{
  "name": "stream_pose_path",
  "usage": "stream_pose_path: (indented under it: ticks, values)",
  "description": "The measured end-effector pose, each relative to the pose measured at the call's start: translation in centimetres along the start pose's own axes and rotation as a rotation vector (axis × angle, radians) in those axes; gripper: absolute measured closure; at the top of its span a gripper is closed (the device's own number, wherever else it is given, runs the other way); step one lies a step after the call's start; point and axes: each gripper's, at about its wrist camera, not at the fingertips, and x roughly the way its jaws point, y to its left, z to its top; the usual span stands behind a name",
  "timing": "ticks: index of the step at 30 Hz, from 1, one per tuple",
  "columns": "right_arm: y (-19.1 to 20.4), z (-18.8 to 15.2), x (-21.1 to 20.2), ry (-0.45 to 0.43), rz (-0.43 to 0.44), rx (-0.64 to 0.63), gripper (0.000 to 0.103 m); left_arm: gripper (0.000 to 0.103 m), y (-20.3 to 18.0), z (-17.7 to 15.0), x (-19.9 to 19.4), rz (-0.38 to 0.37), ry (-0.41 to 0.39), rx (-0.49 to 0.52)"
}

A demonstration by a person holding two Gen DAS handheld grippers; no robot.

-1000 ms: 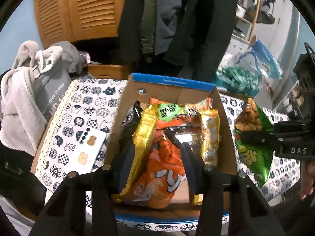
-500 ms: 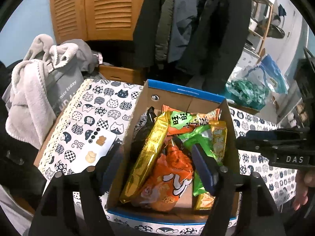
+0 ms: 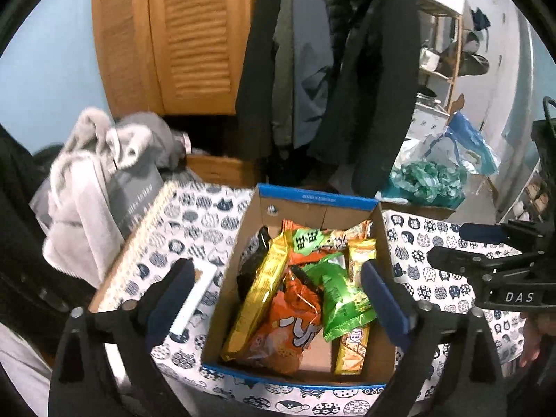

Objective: Organize snacks

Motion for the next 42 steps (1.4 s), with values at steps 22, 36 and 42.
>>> stream_pose_path:
  ticks: [22,36,42]
  values:
    - [-0.7,-3.4,-4.7,-0.086,0.011,-0.022,0.028,0.001,-3.7,-1.5,-4.5,0.036,-0.035,0.079]
    - [-3.3,-4.6,-4.5,-0.072,-0.001,0.023,0.028,0.001,-5.1,-1.7,-3.5,0.029,0.003,0.086]
    - [-3.8,-4.7,-4.8,-0.077,0.005,0.036,0.028,0.001,-5.6,-1.6,-3.1,0.021,0.015,0.091]
